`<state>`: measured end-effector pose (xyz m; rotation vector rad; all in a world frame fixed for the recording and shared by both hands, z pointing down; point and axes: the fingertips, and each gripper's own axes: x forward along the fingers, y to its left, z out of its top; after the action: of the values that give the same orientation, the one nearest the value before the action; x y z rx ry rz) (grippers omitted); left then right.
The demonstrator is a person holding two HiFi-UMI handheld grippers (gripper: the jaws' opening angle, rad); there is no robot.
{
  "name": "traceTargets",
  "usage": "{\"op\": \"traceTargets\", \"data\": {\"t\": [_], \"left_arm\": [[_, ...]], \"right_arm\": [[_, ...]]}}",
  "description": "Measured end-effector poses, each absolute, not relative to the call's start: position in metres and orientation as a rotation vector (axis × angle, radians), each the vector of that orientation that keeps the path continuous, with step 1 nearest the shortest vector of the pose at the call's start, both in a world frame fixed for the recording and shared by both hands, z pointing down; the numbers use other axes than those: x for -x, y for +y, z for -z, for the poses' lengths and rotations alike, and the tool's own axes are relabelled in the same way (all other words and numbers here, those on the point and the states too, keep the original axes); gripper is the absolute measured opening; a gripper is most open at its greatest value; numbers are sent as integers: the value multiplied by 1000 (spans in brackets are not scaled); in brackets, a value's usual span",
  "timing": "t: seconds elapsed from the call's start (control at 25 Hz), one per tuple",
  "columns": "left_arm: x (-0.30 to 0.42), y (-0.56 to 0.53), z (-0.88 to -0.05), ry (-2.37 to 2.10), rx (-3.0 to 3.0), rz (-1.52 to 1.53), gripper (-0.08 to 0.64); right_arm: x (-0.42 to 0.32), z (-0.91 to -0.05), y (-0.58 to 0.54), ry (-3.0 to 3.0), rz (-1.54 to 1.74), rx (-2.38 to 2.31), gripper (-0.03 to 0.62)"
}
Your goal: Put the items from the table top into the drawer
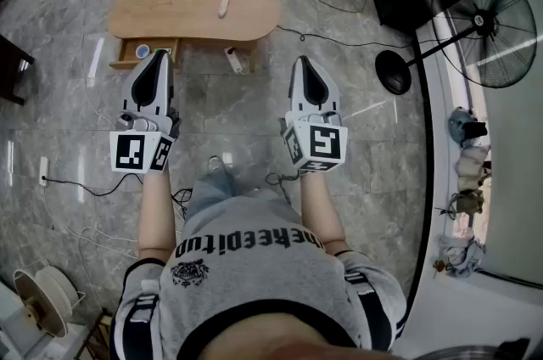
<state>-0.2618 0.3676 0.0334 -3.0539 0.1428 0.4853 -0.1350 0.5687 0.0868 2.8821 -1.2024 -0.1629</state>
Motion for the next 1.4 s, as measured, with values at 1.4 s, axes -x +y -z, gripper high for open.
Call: {"op": "traceTargets", "data": {"t": [1.4], "left_arm": [[186, 271, -35, 45, 3061, -485, 12]], "right_arm": [[73, -90, 481, -1152, 197, -2972, 3]]}}
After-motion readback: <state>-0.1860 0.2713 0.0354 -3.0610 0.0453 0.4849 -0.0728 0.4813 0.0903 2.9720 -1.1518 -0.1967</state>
